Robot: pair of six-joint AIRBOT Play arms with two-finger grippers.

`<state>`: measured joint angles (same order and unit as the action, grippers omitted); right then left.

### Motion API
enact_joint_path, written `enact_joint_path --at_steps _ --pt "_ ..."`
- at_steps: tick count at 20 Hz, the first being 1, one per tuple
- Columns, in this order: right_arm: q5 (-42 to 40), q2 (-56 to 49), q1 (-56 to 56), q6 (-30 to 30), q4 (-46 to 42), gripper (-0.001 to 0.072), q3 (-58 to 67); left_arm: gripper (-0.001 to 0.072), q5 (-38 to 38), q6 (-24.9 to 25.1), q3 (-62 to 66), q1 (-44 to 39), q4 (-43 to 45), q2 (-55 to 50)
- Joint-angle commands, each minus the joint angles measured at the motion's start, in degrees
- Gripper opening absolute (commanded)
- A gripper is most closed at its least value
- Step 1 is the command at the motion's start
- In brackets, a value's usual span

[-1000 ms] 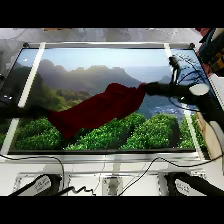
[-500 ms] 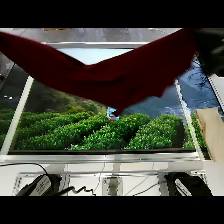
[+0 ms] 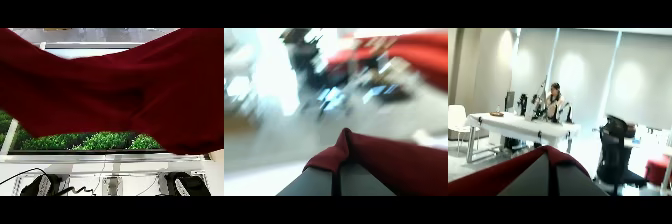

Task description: Fold the clothes and pants, and hang the long-sleeved shirts on hangers.

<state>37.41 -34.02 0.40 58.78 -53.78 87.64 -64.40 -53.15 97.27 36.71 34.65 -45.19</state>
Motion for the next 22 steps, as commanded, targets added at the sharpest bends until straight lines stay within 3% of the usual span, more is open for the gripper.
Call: enact_joint_path --at_steps 1,4,6,8,11,15,17,19,22 --pt "5.2 -8.6 0.0 12.4 -10.3 0.0009 0.0 0.0020 -7.2 -11.0 -1.9 0.5 18.5 -1.9" --pt "18.6 -23.5 0.0 16.2 -12.8 0.0010 0.0 0.0019 -12.8 -11.0 -10.5 -1.9 13.5 -8.7" --pt "24.3 -32.8 0.0 16.2 -12.7 0.0010 0.0 0.0020 -12.1 -10.8 -17.0 -6.3 10.9 -15.1" --pt "25.9 -41.8 0.0 16.2 -12.6 0.0010 0.0 0.0019 -9.4 -6.7 -21.2 -11.7 11.0 -23.4" --pt "22.0 -53.4 0.0 16.2 -12.6 0.0011 0.0 0.0019 1.3 2.5 -22.0 -18.8 10.9 -37.1" --pt "9.6 -60.6 0.0 16.8 -12.5 0.0011 0.0 0.0020 25.5 3.1 -21.9 -23.6 10.4 -45.1" --pt "2.9 -61.1 0.0 16.8 -12.7 0.0010 0.0 0.0019 33.0 3.1 -21.9 -24.7 10.3 -45.5" --pt "0.5 -61.7 -0.1 16.9 -13.2 0.0010 0.0 0.0019 34.2 3.1 -22.0 -25.1 10.3 -45.9" --pt "8.2 -63.1 -0.2 16.9 -16.0 0.0009 -0.1 0.0019 27.9 3.0 -22.0 -24.9 15.8 -47.2"
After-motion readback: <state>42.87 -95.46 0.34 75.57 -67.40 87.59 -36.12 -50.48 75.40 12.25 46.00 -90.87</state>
